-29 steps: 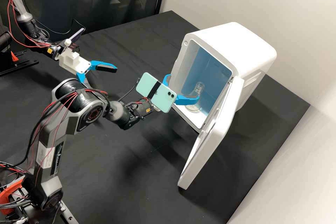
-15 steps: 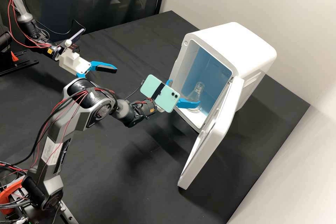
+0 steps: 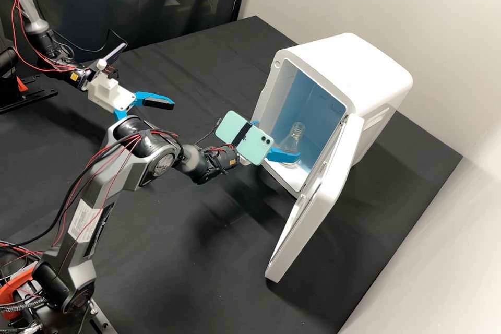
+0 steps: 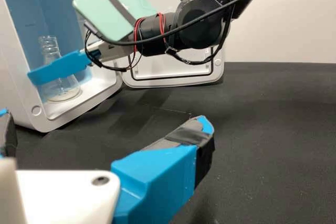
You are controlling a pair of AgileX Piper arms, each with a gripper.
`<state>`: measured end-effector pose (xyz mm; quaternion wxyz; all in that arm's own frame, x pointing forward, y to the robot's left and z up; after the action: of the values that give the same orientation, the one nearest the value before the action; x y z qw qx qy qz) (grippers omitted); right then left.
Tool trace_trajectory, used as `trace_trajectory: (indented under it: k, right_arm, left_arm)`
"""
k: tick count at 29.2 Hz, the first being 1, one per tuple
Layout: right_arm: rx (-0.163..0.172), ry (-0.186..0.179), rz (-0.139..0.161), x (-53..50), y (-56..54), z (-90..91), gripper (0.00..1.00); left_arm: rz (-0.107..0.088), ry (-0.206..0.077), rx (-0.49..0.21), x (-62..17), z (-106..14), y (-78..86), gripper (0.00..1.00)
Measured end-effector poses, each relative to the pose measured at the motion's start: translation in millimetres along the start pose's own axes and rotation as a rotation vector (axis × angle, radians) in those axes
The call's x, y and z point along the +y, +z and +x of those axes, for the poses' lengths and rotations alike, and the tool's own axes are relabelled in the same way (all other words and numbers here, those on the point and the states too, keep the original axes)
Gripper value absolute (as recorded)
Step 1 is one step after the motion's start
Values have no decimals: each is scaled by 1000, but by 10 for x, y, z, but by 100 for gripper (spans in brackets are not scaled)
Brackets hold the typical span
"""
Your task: Take the flask out of the incubator
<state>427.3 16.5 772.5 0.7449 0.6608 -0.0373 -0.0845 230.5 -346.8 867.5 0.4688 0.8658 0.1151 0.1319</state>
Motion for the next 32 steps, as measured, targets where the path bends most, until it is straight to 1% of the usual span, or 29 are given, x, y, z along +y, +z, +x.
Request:
trace_trajectory:
  k: [3,4,5,10,19,20,25,27,28,30,32]
  right_arm:
    - [-9,-25,-24,-46,4,33,100]
    - [-10,-32,-28,-57,-2,41,100]
    - [-17,-50,-30,-88,7,52,100]
    - [-23,-49,-22,-95,1,52,100]
    - [-25,-52,-24,-94,6,29,100]
    - [-32,-53,-15,-86,26,10,100]
    - [-63,-35,56,47,147,-102,100]
    - [-76,-23,82,107,193,-133,100]
    - [-78,-17,102,146,216,-154,100]
    - [-76,-4,115,196,242,-176,100]
    - [-73,10,121,228,264,-189,100]
  left_arm:
    - [0,0,-2,-1,0,4,100]
    - [0,0,-2,-1,0,4,100]
    - [0,0,-2,-1,0,4,100]
    - [-1,0,-2,-1,1,8,100]
    - [-1,-1,-8,-4,4,29,100]
    - [-1,-1,-8,-4,4,29,100]
    - [-1,-1,-8,-4,4,29,100]
    - [-1,-1,-8,-4,4,29,100]
    - [-1,-1,-8,-4,4,29,100]
    - [-1,-1,-11,-5,5,36,100]
    - [-1,-2,-14,-7,6,45,100]
